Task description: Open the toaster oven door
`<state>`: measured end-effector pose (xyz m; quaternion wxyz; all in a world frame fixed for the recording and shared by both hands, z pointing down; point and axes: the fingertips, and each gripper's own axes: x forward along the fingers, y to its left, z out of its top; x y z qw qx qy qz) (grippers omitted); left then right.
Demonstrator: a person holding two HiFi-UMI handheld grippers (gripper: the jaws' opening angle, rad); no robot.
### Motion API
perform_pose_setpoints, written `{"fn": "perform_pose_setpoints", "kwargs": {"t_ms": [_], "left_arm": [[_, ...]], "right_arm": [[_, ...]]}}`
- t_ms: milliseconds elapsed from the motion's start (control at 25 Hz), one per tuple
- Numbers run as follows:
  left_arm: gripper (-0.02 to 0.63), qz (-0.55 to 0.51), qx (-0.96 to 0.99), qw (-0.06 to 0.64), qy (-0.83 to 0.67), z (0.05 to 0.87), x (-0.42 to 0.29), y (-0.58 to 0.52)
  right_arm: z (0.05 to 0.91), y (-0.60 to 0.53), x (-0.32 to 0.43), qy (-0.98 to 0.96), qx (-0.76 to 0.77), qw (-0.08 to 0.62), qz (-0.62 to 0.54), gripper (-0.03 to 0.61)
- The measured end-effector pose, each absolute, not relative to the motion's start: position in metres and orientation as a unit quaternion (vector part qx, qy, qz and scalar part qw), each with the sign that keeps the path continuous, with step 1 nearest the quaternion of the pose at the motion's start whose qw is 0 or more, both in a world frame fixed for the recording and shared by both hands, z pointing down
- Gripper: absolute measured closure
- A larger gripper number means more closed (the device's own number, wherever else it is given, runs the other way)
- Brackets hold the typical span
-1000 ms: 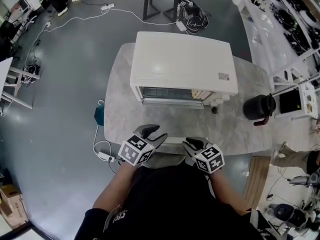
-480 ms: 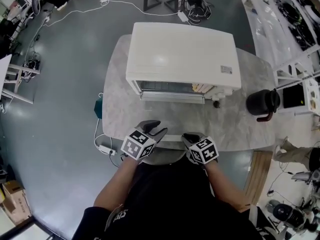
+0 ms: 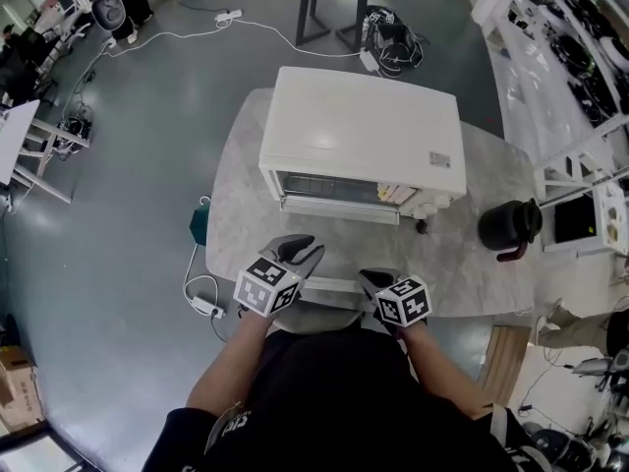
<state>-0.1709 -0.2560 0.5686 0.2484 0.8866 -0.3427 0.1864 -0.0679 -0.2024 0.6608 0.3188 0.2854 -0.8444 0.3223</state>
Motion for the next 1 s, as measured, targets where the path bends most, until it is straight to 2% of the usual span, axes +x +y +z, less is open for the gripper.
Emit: {"fn": "perform_pose_setpoints", "kwargs": {"t_ms": [280, 440, 640, 880, 1000], "left_arm": [[0.512, 0.173, 0.896, 0.197, -0.359, 0.525, -0.181, -0.276], [0.554, 0.142, 0.903, 0.175, -0.365, 0.485, -0.184, -0.294], [0.601, 0.124, 0.913, 0.109, -0.374, 0.427, -0.188, -0.310], [0.606, 0.079, 0.915, 0.037, -0.393, 0.358, -0.185, -0.323], [0.606, 0.048, 0.914, 0.015, -0.403, 0.326, -0.187, -0.324]], "right_arm": [[0.597, -0.237, -0.070, -0.882, 0.289, 0.274, 0.253, 0.578], [0.547, -0.267, -0.069, -0.900, 0.301, 0.228, 0.216, 0.584], [0.467, -0.295, -0.071, -0.926, 0.302, 0.150, 0.171, 0.584], [0.385, -0.312, -0.070, -0.943, 0.304, 0.092, 0.095, 0.586], [0.353, -0.312, -0.069, -0.945, 0.307, 0.051, 0.096, 0.586]]}}
